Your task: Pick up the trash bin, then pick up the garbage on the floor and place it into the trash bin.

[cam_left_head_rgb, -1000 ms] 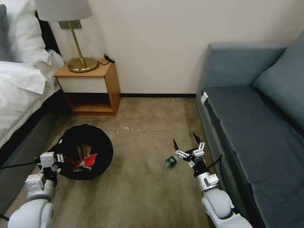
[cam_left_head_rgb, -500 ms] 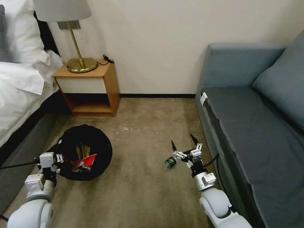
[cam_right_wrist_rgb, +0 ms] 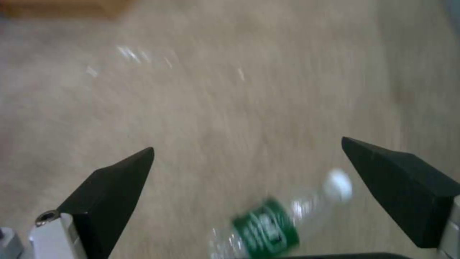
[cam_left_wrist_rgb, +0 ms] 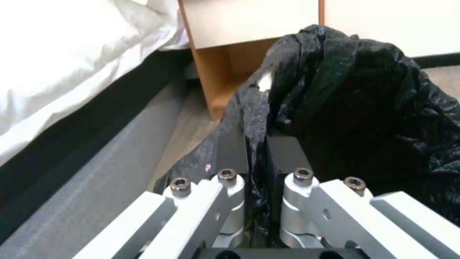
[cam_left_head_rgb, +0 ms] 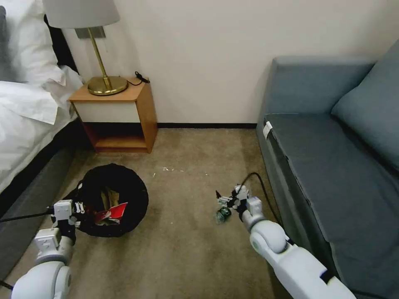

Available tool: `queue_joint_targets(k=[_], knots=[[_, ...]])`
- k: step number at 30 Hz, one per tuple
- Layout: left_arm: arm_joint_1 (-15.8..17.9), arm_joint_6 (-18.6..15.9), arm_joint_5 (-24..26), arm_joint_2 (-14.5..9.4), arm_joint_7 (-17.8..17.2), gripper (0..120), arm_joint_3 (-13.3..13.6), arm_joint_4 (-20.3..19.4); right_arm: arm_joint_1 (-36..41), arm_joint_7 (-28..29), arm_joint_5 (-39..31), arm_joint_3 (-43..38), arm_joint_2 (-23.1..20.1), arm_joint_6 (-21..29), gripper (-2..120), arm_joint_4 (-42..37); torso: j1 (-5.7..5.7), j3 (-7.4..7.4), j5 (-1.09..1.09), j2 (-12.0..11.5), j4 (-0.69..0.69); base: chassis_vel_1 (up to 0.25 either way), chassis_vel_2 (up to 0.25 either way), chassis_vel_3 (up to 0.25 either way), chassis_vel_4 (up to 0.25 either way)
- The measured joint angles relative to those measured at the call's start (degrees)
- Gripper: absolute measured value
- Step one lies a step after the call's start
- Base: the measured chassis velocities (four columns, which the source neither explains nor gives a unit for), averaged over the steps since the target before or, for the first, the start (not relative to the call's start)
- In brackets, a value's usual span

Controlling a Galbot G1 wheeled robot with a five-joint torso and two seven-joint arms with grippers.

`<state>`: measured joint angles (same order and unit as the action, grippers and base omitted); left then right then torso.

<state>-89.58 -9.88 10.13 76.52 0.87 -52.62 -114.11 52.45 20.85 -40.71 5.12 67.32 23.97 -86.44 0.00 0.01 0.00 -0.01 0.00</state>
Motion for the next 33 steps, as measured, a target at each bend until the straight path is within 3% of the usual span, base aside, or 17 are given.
queue_joint_targets(k=[4, 10, 20, 28, 33], knots=[[0.14, 0.16, 0.0, 0.04, 0.01, 6, -0.08, 0.21, -3.63, 5.36, -5.29, -0.59, 4.11, 4.58, 100, 5.16, 0.0, 0.0, -0.01, 0.0, 0.0, 0.0, 0.0, 0.0, 0.0], [0.1, 0.55, 0.16, -0.03, 0.01, 6, -0.34, 0.29, -6.14, 8.12, -6.34, -1.34, 7.6, 6.67, 100, 10.28, 0.0, 0.0, 0.0, 0.0, 0.0, 0.0, 0.0, 0.0, 0.0], [-0.12, 0.72, -0.12, 0.33, 0.01, 6, -0.13, 0.22, -9.39, 7.04, 2.47, -3.5, 16.11, 7.37, 100, 25.79, 0.0, -0.01, 0.0, 0.0, 0.0, 0.0, 0.0, 0.0, 0.0], [-0.33, 0.83, -0.13, 0.32, 0.01, 6, -0.45, 0.01, -9.0, 6.91, 5.41, -4.47, 17.99, 6.83, 100, 28.55, 0.0, 0.0, 0.0, 0.0, 0.0, 0.0, 0.0, 0.0, 0.0], [-0.36, 1.07, -0.14, 0.55, 0.0, 6, -0.39, 0.02, -7.98, 6.76, 5.52, -4.94, 17.91, 7.3, 87, 28.69, 0.0, -0.01, 0.0, 0.0, 0.0, 0.0, 0.0, 0.0, 0.0]])
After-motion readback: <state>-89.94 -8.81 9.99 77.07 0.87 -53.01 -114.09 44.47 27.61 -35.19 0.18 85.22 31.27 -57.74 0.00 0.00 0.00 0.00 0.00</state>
